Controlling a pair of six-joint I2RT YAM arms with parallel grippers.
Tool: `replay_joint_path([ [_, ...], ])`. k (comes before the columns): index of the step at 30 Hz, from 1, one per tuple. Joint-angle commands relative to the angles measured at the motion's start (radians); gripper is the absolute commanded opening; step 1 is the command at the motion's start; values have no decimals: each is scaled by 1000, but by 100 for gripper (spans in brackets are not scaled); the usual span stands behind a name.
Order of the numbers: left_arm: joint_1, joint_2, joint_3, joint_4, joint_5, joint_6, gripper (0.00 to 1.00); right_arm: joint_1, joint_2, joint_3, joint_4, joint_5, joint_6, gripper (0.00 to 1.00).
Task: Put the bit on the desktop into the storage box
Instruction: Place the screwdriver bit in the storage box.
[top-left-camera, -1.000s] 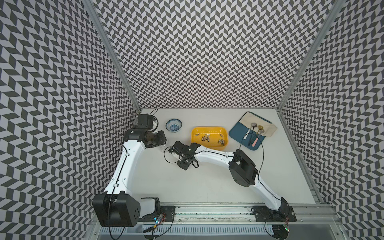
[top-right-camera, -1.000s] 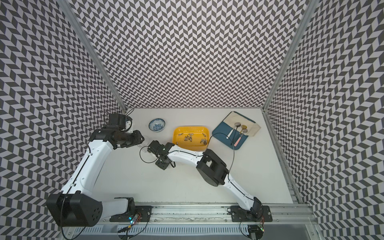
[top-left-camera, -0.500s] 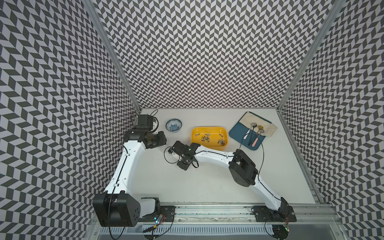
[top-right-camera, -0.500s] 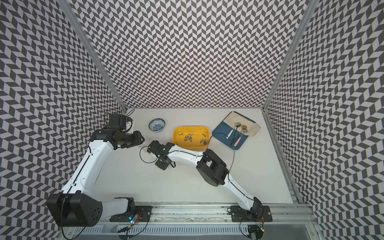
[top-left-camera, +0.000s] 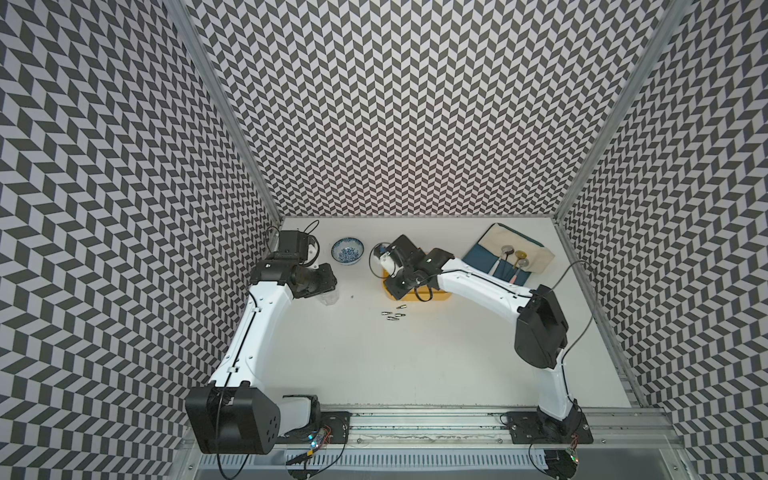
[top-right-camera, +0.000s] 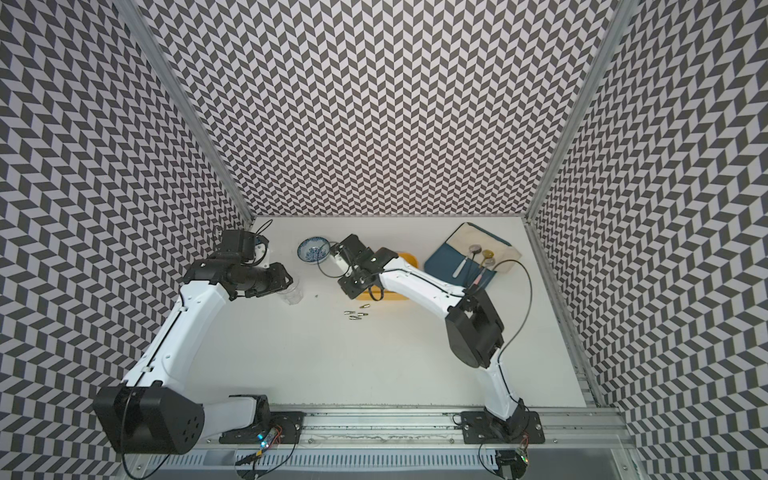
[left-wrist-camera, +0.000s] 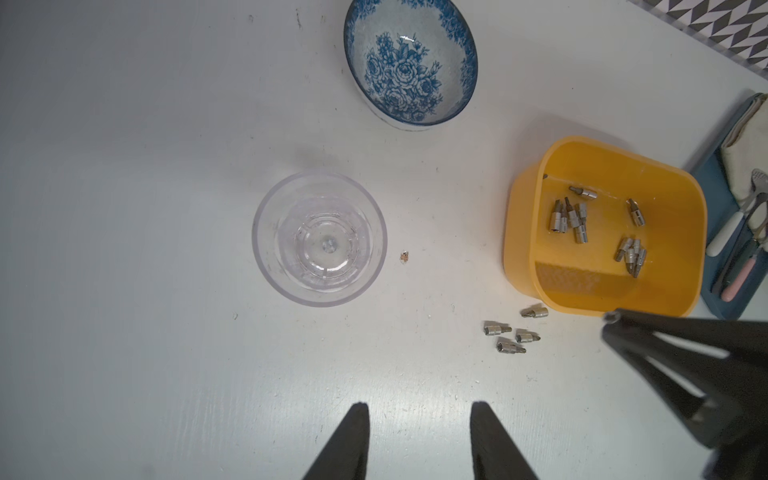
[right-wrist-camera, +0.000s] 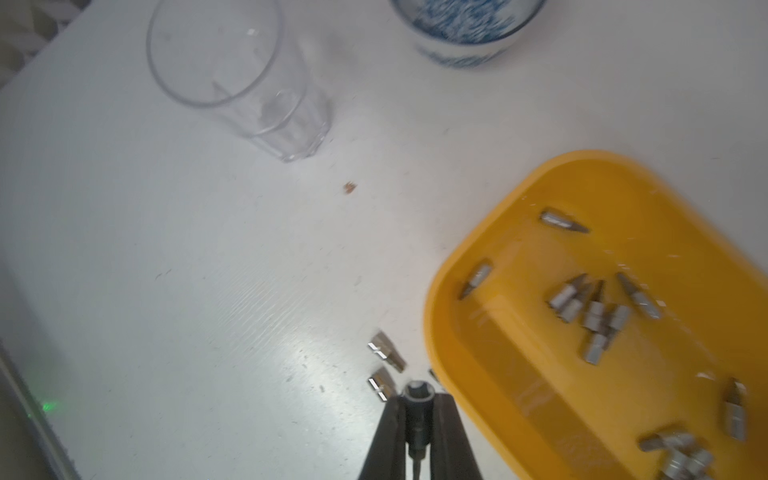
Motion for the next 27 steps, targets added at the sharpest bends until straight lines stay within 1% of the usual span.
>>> replay_joint_path([
  [1,-69,-17,-32,46,-8,-41,44,-54,3,-4,-14,51,24,0],
  [5,-180,2,-64,78,-37,-106,44,-111,45,8,-45,81,65,0],
  [12,-326,33,-117,148,-74,-200,44,-149,125,9,-56,107,98,0],
  [19,-414,107,-154,217,-87,-250,44,-183,183,26,-65,133,156,0],
  [27,-469,149,-229,294,-93,-289,44,-201,204,16,-83,148,151,0],
])
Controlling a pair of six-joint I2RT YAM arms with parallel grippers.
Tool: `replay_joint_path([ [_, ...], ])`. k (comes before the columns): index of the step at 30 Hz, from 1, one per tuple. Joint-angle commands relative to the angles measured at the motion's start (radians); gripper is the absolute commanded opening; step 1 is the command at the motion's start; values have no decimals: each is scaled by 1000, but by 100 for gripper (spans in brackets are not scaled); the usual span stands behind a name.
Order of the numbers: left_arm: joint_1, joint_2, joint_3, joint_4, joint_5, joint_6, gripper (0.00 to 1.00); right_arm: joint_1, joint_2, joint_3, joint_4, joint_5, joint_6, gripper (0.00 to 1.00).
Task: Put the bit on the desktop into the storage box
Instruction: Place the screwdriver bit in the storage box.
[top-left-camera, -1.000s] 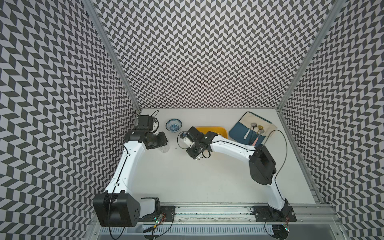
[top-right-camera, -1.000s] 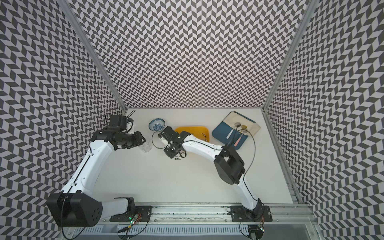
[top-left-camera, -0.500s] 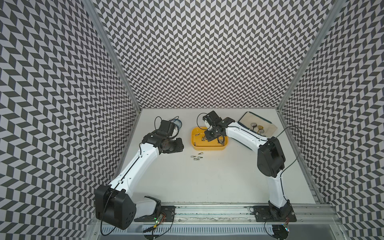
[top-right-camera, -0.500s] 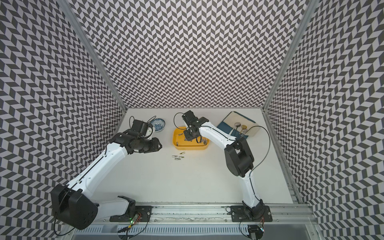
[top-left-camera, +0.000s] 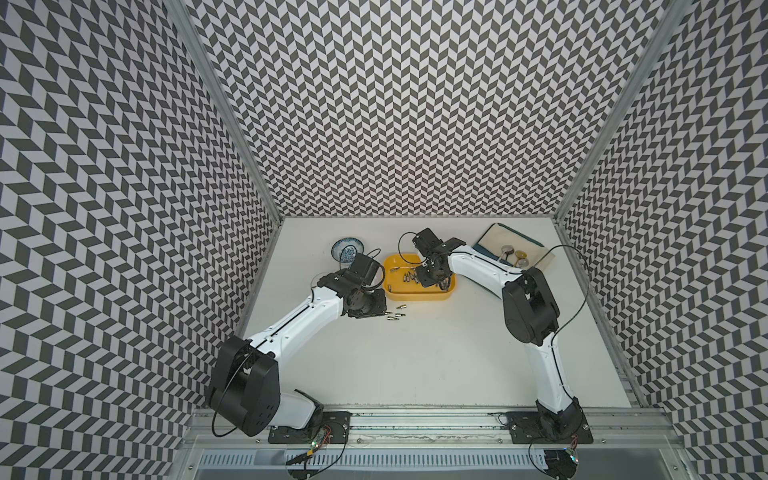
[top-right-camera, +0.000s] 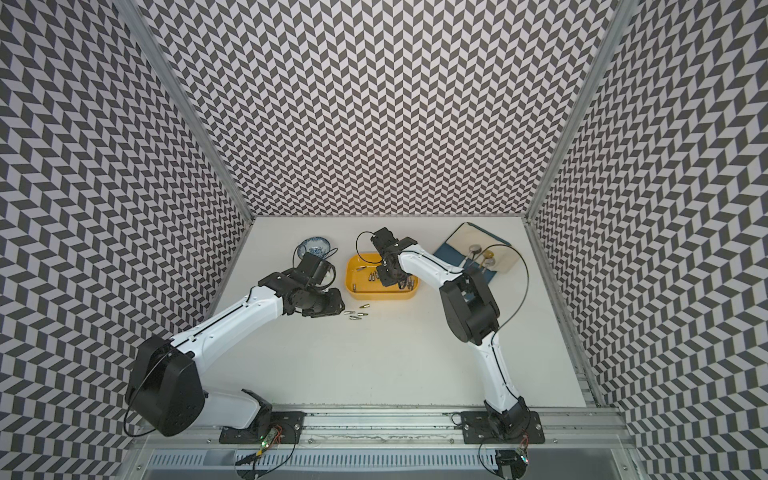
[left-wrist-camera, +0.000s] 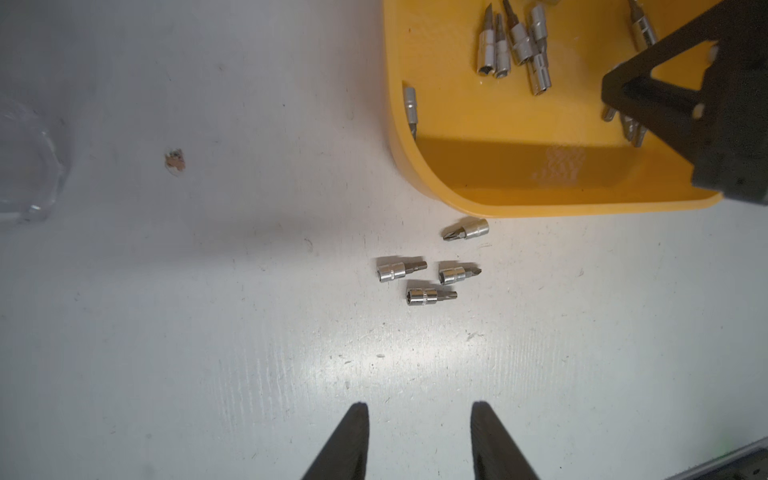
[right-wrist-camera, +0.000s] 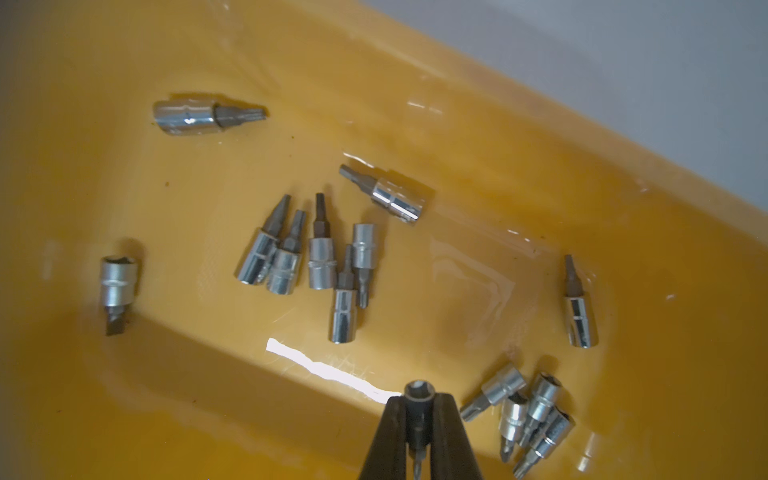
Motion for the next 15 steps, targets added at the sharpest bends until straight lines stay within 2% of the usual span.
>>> replay_joint_path([
  [1,-21,18,-27,68,-21,-29,44,-7,25,14,-3,23,13,0],
  [11,-27,131,-38,147,-72,0,44,-12,49,23,-15,14,8,1],
  [15,-30,185,-26,153,-65,8,44,-13,55,29,-21,22,5,8],
])
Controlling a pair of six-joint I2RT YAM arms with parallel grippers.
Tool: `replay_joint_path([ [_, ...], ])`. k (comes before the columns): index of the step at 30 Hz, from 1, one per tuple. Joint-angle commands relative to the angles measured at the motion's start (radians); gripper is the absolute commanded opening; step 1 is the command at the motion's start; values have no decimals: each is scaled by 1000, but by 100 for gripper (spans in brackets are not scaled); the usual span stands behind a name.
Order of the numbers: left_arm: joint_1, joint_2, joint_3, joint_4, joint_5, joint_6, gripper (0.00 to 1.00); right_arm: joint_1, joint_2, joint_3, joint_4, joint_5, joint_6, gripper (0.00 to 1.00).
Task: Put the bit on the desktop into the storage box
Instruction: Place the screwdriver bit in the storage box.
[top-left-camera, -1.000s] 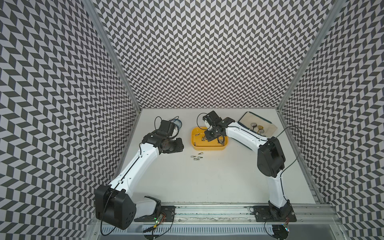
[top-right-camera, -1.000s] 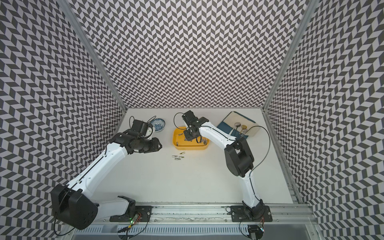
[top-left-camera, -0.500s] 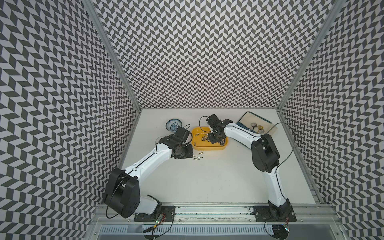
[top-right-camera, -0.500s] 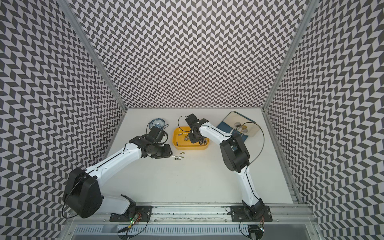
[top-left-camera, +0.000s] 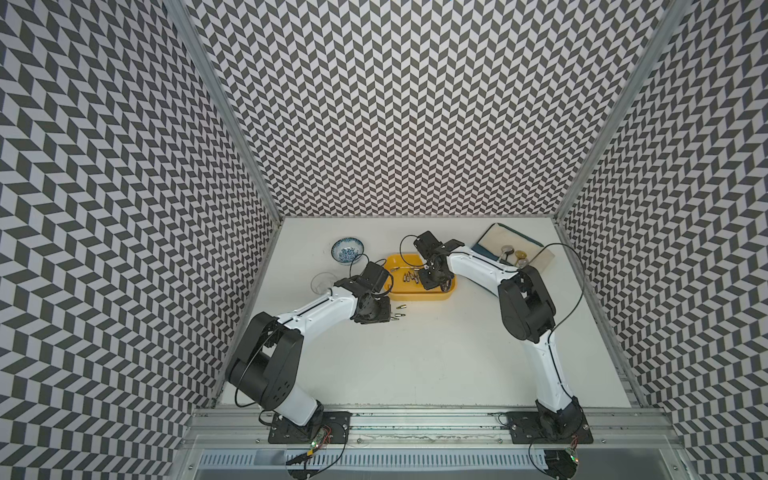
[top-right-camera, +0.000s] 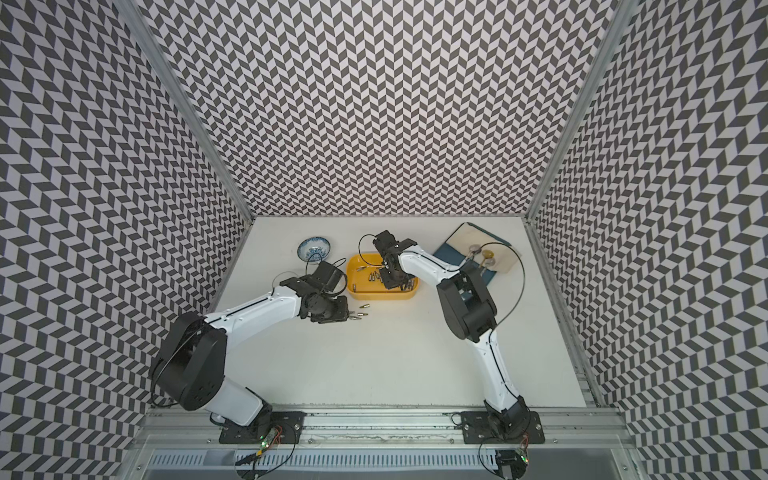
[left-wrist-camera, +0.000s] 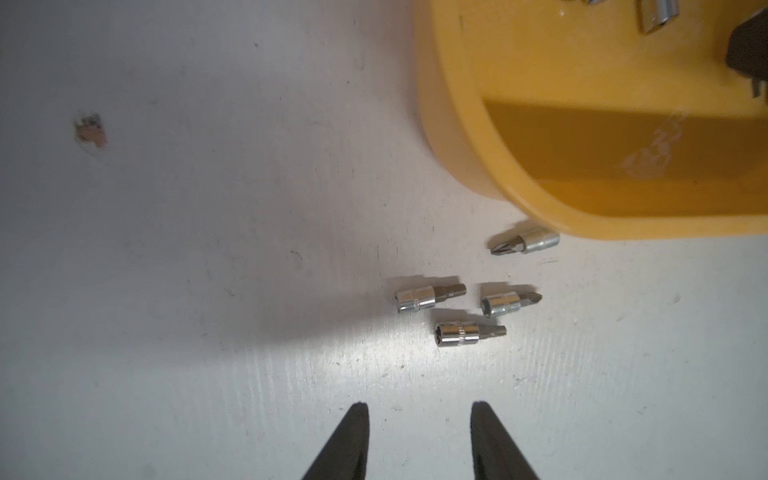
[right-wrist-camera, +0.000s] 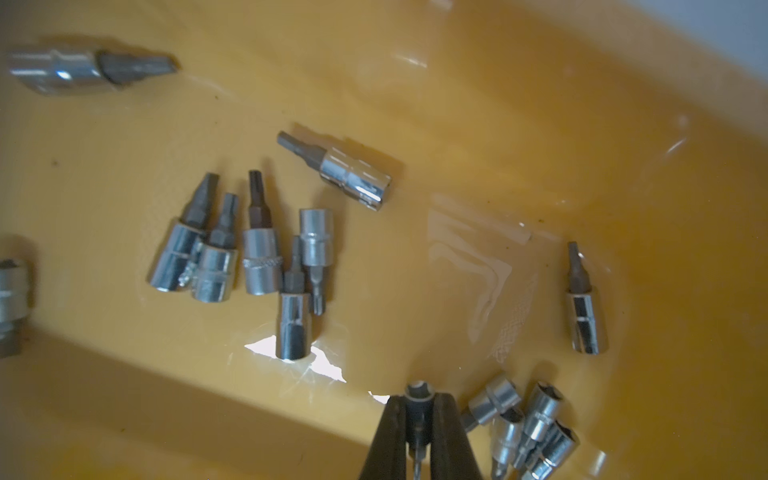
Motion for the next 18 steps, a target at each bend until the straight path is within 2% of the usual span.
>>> replay_joint_path([
  [1,-6,37,23,33,-14,18,44,-5,12,29,-4,18,2,10],
  [6,-11,56,26,51,-16,9,43,-10,12,21,-6,18,-1,21],
  [18,-19,108,63,53,-27,6,43,-13,-6,15,-8,18,-5,33],
])
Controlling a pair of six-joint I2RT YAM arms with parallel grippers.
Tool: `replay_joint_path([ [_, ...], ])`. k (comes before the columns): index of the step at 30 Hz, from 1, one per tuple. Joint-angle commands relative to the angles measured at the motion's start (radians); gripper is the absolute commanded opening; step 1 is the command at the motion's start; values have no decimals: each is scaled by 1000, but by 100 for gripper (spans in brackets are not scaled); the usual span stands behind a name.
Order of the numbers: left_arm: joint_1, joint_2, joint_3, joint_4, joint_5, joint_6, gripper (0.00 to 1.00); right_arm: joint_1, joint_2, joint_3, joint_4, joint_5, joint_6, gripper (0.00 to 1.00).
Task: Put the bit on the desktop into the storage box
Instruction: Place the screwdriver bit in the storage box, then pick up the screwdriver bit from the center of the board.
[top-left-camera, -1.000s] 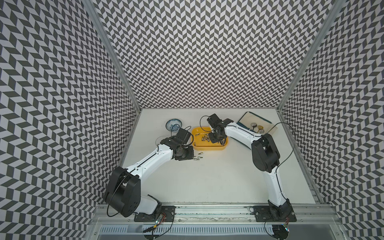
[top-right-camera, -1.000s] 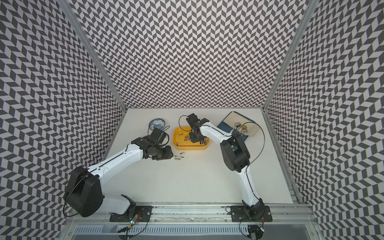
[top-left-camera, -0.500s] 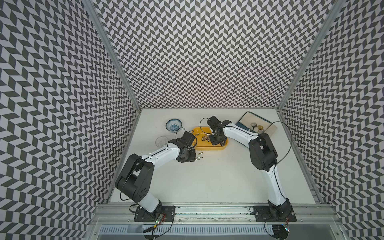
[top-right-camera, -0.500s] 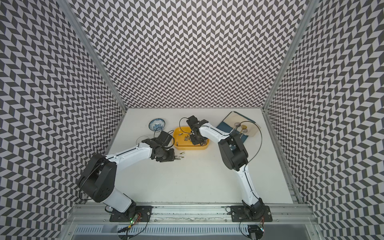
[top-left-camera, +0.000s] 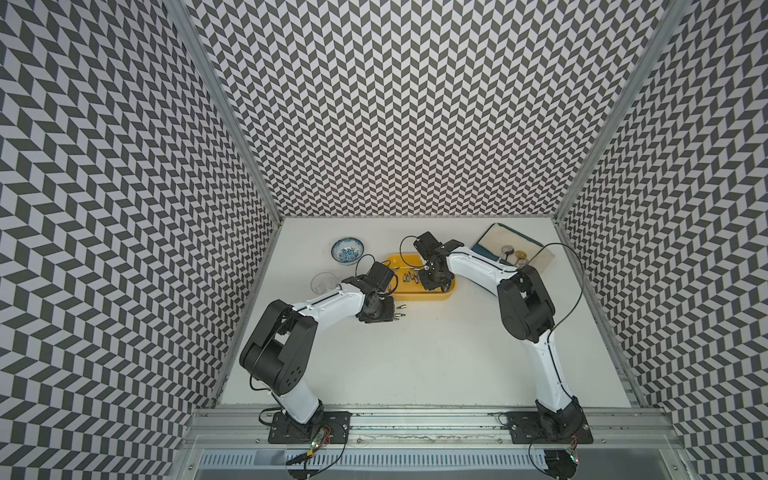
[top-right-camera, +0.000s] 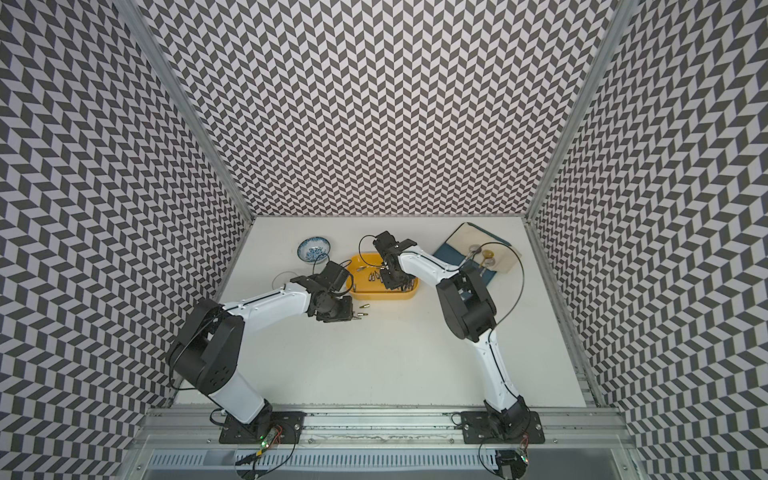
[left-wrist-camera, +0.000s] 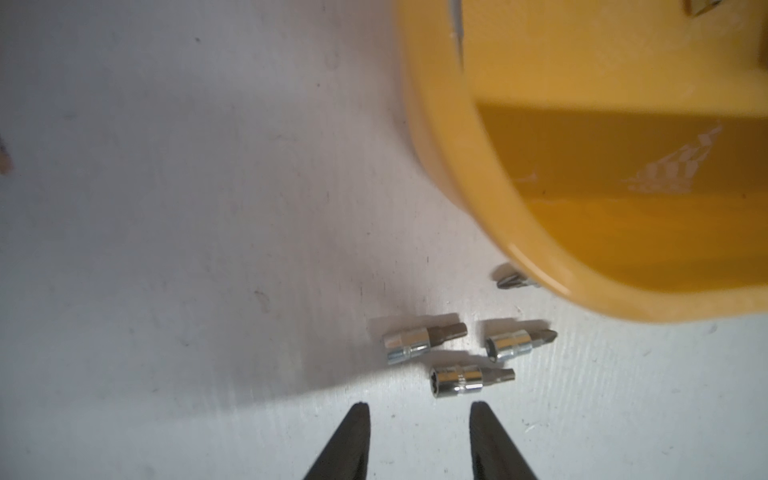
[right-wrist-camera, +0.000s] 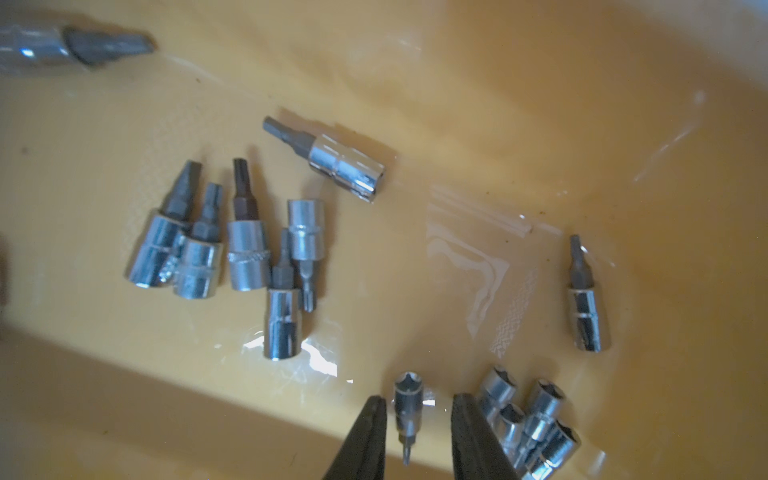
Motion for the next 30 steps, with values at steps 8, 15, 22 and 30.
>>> replay_joint_path([
  [8,-18,51,57,8,-26,4,44,-10,-21,18,-4,9,-8,33],
  [15,-30,76,74,0,-41,-1,43,-13,-29,12,-6,10,-12,33],
  [22,-44,101,93,-16,-57,2,44,-14,-36,8,-8,9,-17,33],
  [30,-56,116,93,-30,-63,5,43,-16,-39,1,-9,7,-18,33],
])
